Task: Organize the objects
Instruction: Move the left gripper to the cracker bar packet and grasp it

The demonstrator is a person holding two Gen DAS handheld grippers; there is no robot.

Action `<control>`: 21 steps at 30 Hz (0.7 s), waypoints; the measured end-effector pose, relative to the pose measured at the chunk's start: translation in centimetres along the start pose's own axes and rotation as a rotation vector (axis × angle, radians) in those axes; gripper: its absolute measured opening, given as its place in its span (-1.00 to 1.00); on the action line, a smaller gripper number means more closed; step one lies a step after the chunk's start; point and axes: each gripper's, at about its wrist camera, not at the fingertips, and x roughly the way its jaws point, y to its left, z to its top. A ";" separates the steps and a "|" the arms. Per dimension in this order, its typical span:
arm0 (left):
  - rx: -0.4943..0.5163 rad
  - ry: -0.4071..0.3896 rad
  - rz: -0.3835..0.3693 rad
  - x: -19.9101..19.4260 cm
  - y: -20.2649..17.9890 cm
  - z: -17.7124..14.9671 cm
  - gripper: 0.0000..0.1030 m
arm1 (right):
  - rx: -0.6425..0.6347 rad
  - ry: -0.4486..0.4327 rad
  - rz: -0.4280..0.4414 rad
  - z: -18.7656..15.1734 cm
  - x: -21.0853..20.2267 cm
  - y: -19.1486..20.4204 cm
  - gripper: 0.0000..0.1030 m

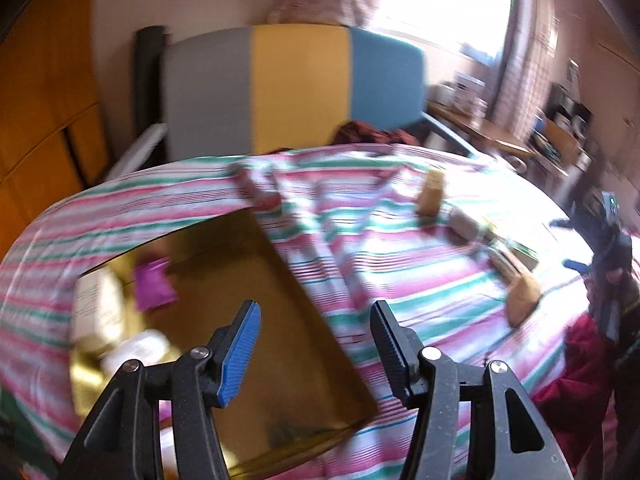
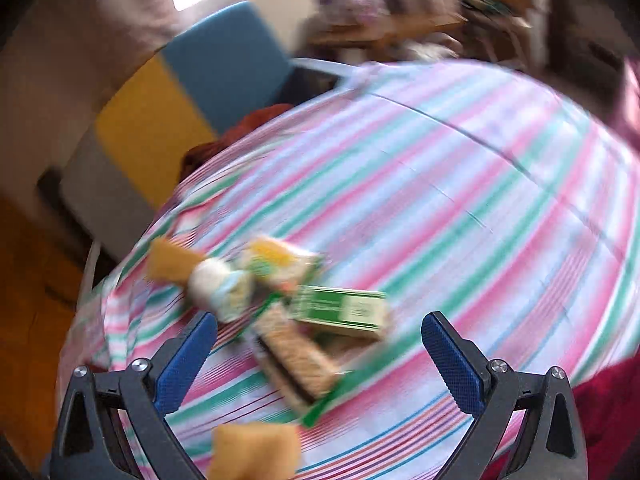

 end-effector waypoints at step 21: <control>0.119 0.386 -0.396 18.0 -18.9 7.3 0.04 | 0.135 0.004 0.220 -0.1 0.4 -1.8 1.00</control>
